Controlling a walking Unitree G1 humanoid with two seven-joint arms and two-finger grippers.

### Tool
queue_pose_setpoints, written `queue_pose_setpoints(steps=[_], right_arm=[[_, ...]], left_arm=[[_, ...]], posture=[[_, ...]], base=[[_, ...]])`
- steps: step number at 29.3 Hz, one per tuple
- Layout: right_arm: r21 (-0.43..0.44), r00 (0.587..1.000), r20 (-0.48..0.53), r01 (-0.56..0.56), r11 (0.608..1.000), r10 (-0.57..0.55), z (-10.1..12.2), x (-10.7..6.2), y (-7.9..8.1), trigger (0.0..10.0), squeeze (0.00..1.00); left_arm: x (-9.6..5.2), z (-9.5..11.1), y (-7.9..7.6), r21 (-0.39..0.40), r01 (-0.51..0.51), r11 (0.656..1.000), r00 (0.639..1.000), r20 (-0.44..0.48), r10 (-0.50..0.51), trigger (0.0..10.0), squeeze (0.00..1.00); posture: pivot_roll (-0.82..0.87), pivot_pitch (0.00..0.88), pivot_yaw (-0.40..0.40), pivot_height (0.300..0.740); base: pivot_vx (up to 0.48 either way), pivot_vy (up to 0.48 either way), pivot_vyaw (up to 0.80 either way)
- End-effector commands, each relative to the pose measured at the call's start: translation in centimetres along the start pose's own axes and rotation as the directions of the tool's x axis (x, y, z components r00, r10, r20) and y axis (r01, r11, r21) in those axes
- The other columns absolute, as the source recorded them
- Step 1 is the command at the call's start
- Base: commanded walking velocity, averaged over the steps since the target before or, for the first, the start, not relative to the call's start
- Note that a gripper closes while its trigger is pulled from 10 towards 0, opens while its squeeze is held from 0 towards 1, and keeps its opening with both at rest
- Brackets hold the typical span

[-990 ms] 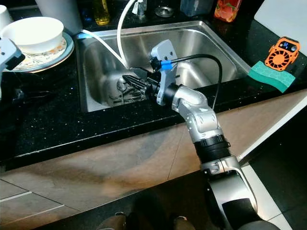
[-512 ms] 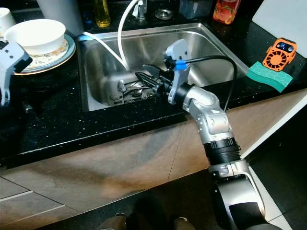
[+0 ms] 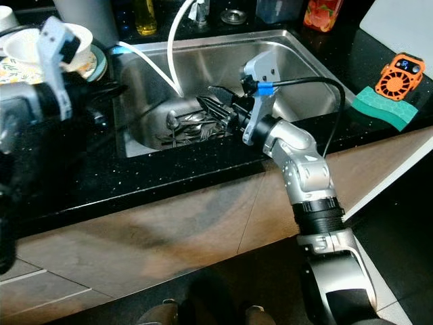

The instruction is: Kitchen organization

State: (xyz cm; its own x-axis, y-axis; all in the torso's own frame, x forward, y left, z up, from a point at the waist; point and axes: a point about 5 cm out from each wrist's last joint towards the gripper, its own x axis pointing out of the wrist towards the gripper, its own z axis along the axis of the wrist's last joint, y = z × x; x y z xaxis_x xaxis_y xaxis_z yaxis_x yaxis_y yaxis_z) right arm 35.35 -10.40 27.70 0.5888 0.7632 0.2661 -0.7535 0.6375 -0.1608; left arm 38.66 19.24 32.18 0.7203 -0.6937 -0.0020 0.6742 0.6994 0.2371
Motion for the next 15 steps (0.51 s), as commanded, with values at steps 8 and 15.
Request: queue_pose_setpoints(steps=[8, 15], right_arm=[[-0.001, 0.998, 0.042, 0.045, 0.999, -0.045, 1.1, -1.1, 0.3, 10.0, 0.00], [-0.002, 0.995, 0.053, 0.087, 0.996, -0.087, 1.4, -1.9, 0.1, 10.0, 0.00]], left_arm=[[8.5, 3.7, -5.2, 0.068, -0.058, 0.996, 0.986, 0.160, 0.047, 10.0, 0.00], [8.2, 5.7, -4.1, -0.155, -0.151, 0.976, 0.927, 0.320, 0.195, 10.0, 0.00]], posture=[[0.08, 0.160, 0.001, 0.740], [0.08, 0.165, 0.001, 0.740]], base=[[0.000, 0.000, 0.00], [0.000, 0.000, 0.00]])
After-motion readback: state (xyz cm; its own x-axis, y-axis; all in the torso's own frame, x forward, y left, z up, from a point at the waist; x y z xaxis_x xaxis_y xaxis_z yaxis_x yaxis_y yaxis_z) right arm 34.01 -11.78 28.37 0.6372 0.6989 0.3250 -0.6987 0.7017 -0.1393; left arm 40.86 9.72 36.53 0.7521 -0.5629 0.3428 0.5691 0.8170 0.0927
